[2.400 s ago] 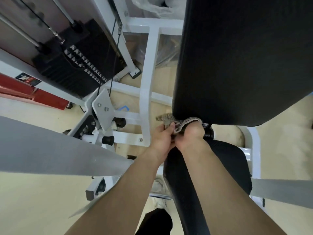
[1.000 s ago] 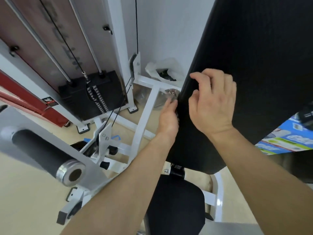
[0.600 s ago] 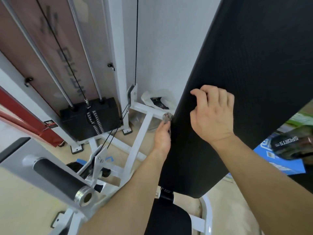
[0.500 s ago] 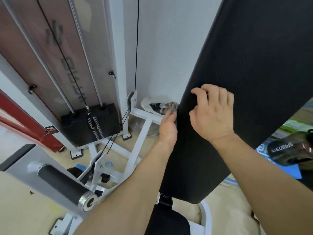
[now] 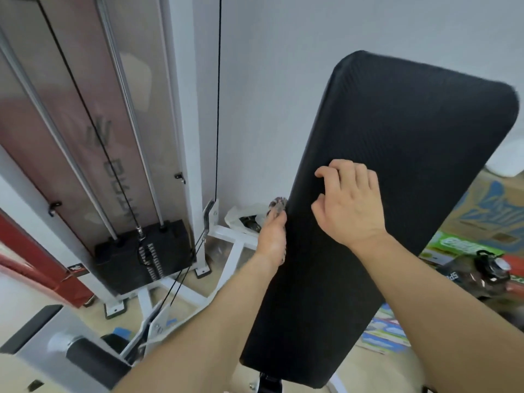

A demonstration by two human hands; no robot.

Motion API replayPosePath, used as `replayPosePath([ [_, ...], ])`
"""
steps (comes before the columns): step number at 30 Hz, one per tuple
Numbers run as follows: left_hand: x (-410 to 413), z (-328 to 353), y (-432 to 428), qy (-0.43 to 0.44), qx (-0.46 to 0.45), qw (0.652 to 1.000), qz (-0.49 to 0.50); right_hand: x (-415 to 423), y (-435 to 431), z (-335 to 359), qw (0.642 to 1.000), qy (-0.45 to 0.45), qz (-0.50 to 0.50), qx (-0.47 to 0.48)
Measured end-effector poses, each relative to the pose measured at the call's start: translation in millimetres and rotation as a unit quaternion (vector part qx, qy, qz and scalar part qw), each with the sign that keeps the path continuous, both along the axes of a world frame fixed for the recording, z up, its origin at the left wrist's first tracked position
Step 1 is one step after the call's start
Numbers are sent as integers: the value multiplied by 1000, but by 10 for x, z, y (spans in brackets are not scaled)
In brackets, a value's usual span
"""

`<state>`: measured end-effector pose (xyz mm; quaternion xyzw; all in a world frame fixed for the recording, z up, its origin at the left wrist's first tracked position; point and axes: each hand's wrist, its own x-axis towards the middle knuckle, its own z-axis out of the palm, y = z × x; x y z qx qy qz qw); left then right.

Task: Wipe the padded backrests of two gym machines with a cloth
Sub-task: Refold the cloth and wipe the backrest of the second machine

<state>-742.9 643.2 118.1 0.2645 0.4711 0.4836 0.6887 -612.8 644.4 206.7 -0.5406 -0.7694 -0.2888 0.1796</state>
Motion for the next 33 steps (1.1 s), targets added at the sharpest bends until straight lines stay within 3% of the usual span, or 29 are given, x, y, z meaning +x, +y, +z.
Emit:
replayPosePath([
  [7, 141, 1482, 659, 63, 203, 977, 13, 104, 123, 523, 998, 45, -42, 1],
  [13, 259, 2186, 871, 228, 309, 922, 47, 301, 224, 1024, 997, 50, -65, 3],
  [15, 352, 2402, 895, 341, 386, 857, 13, 401, 224, 1126, 995, 62, -78, 5],
  [18, 532, 2567, 905, 596, 463, 655, -34, 571, 199, 1220, 988, 108, -112, 19],
  [19, 592, 2587, 886, 638, 467, 610, -49, 629, 182, 1238, 985, 124, -121, 24],
  [21, 741, 2611, 866, 659, 504, 551, -89, 752, 134, 1246, 980, 139, -141, 28],
  [25, 924, 2620, 832, 620, 610, 466, -164, 925, 39, 1229, 973, 151, -172, 27],
  [28, 670, 2614, 862, 603, 628, 469, -148, 876, 20, 1273, 972, 154, -175, 19],
  [30, 414, 2613, 907, 619, 589, 508, -113, 750, 27, 1322, 976, 145, -164, 1],
  [31, 292, 2601, 957, 620, 551, 550, -102, 669, 33, 1346, 977, 143, -155, -8],
  [33, 105, 2571, 998, 560, 458, 686, -78, 510, 44, 1384, 979, 151, -132, -24],
])
